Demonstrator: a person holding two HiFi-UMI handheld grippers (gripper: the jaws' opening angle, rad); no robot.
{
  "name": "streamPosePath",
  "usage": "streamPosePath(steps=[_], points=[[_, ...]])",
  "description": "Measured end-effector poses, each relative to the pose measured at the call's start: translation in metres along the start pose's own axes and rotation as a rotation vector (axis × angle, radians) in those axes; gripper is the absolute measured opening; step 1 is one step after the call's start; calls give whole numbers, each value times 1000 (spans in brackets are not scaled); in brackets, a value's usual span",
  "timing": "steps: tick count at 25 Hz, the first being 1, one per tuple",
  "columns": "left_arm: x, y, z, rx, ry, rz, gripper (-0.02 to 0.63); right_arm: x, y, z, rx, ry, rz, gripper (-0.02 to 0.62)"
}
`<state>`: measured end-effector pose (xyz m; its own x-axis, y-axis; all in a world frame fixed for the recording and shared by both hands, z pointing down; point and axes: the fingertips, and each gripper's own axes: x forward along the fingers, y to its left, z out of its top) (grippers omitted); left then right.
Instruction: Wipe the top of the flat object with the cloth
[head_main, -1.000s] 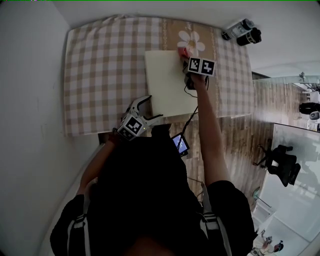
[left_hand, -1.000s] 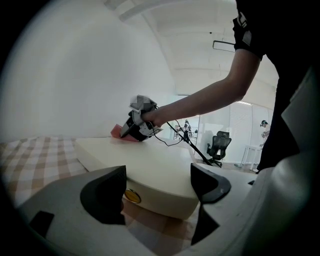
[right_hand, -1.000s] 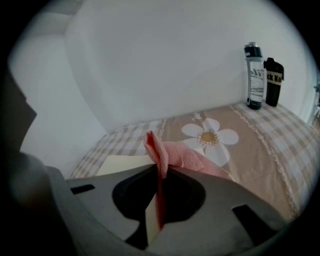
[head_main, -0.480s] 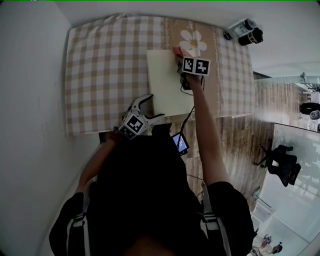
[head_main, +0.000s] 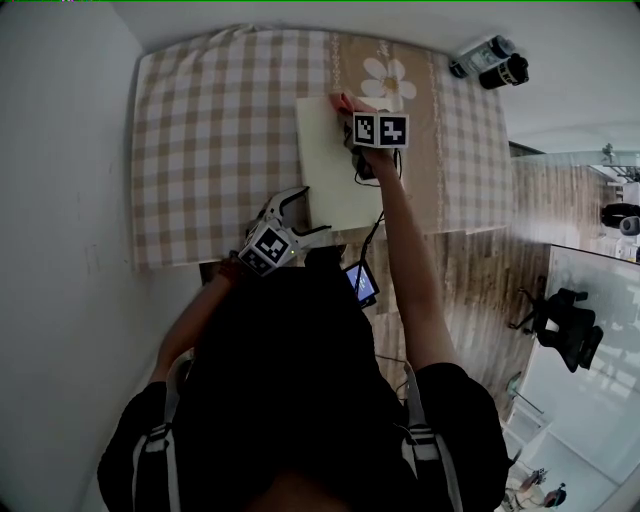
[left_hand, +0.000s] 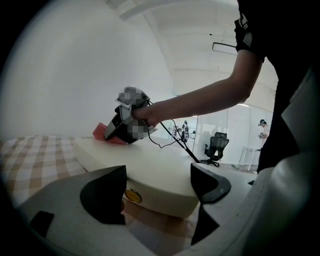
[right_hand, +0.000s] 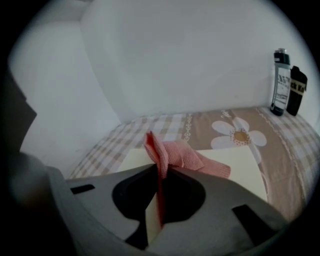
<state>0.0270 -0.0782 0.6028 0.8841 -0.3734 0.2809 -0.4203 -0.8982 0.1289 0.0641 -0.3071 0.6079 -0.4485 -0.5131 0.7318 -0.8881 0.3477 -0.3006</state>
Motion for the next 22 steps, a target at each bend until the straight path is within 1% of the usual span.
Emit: streamPosePath(steps=[8, 10, 13, 18, 22], points=[[0, 2, 1, 10, -19, -1, 413, 9, 21, -1, -23, 15, 20, 11], [-1, -4, 0, 8, -24, -1, 413, 9, 29, -6, -36, 19, 28, 12], [-8, -18, -7, 1, -8, 0, 413, 4, 43, -21, -47, 29, 41, 12], [-1, -1, -1, -5, 2, -5, 413, 18, 50, -5, -65, 37, 61, 11], [-2, 1, -1, -5, 7, -3, 413, 21, 59, -5, -78, 43, 74, 11]])
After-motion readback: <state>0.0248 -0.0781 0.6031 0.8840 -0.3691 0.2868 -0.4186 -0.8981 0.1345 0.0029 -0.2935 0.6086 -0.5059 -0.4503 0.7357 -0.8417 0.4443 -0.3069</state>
